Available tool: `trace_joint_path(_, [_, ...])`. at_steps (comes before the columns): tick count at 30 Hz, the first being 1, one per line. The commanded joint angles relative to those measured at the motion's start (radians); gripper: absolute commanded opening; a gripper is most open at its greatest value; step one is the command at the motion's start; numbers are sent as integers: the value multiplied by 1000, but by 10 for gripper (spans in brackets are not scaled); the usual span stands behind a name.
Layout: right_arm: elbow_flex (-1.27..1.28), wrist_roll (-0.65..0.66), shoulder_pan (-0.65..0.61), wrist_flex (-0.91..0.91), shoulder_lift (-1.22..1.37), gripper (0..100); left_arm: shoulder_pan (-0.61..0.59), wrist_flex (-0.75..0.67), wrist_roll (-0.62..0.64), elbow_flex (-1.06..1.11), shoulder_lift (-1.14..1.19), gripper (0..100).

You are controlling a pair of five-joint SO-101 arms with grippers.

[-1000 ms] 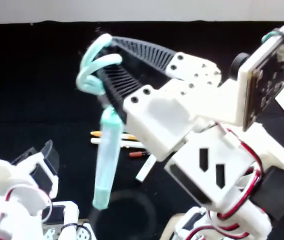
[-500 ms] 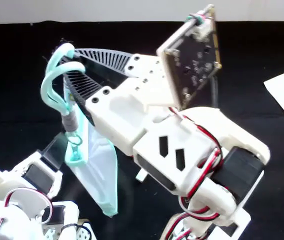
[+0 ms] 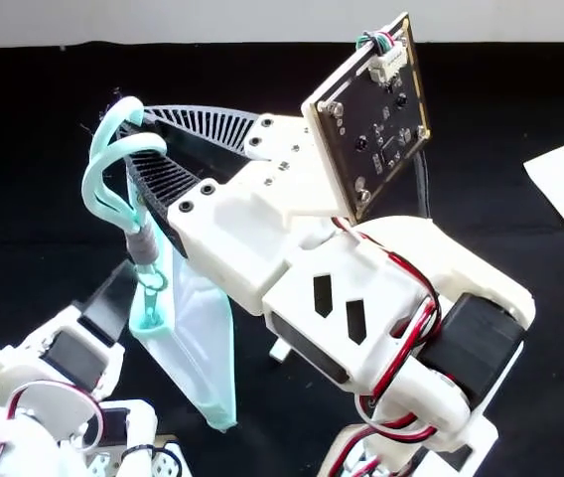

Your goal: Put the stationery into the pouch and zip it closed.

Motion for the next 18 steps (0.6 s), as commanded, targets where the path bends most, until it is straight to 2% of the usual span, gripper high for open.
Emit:
trace_joint_path(1, [-31,2,-4,2,1,7,-5,14,3,33,-1,259])
trace_joint_path(9, [-31,2,-2,2,1,7,1,14,3,77,-1,259])
trace_joint_path(12, [-30,3,-2,4,1,7,108,18,2,87,-1,259])
trace_joint_path(15, [-30,6,-2,19,1,7,243,18,-60,110,-1,259])
trace_joint_path(18, [-30,6,1,30,1,7,262,38,-112,113,2,262])
